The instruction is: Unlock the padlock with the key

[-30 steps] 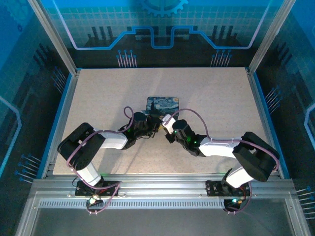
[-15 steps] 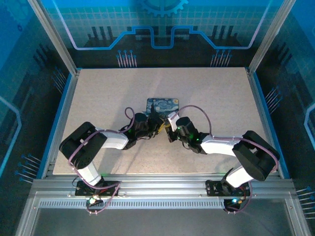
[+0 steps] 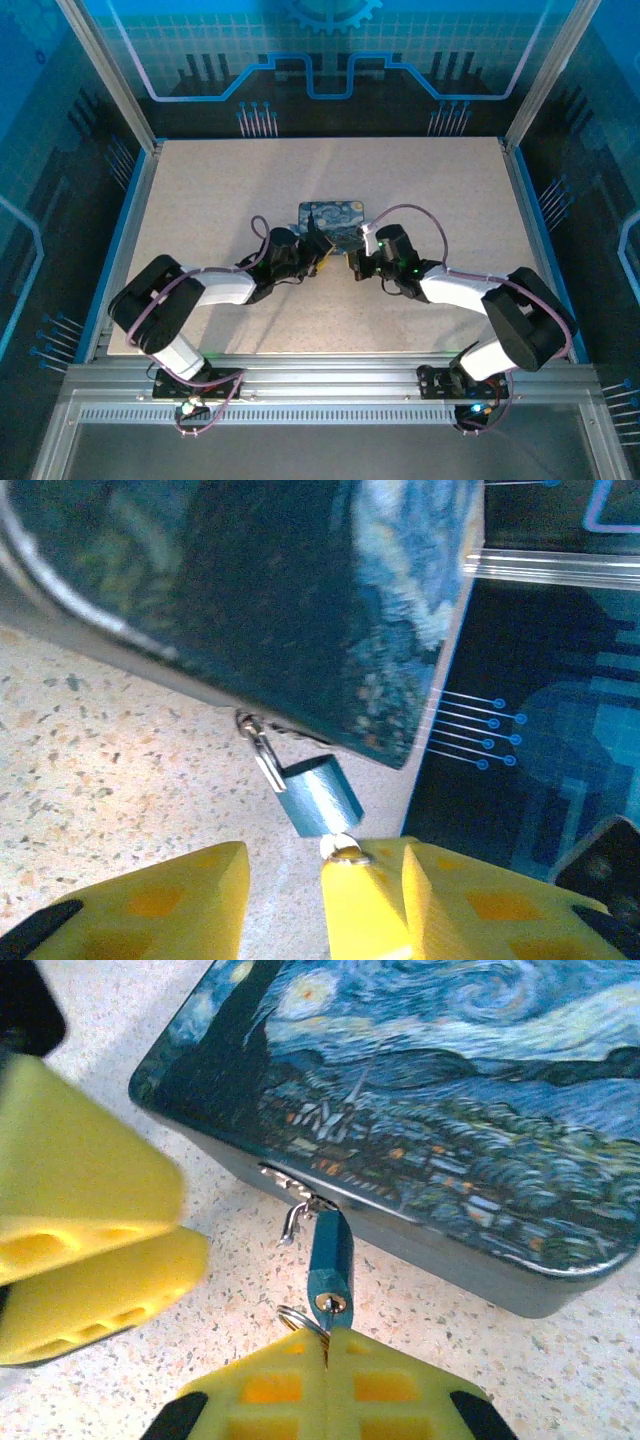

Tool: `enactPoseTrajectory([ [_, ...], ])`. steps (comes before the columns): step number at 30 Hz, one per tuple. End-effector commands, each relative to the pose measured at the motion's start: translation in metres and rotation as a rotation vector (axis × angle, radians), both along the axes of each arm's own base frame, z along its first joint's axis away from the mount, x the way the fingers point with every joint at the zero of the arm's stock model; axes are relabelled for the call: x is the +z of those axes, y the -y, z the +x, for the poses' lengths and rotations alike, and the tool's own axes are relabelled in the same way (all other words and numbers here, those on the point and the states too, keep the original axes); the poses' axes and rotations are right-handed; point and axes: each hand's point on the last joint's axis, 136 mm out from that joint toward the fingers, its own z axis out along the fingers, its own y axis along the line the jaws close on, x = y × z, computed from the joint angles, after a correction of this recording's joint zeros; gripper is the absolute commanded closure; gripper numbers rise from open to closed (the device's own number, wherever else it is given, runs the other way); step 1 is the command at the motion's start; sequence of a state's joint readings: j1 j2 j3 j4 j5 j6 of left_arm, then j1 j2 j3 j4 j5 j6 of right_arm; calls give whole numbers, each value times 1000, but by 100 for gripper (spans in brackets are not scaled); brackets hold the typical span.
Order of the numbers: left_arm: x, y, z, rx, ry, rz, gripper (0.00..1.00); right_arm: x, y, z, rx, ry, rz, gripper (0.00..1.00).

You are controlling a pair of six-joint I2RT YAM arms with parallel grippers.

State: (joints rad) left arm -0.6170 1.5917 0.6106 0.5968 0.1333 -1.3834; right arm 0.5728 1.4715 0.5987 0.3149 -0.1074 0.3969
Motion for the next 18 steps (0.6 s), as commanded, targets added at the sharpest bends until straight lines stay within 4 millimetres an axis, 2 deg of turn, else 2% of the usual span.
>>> enactPoseTrajectory([
  [1,5,-14,-2,-5,41,92,53,0,1,-11,16,-137,143,100],
  [4,12,-23,-3,3,66,143,51,-7,2,-12,12,-262,245,100],
  [9,24,-38,-4,22,99,201,48,-26,3,-15,-37,-368,306,100],
  [13,30,-51,-4,43,114,243,45,-38,7,-15,-75,-421,324,100],
  [18,34,-65,-5,69,120,268,43,-44,11,-13,-97,-441,327,100],
])
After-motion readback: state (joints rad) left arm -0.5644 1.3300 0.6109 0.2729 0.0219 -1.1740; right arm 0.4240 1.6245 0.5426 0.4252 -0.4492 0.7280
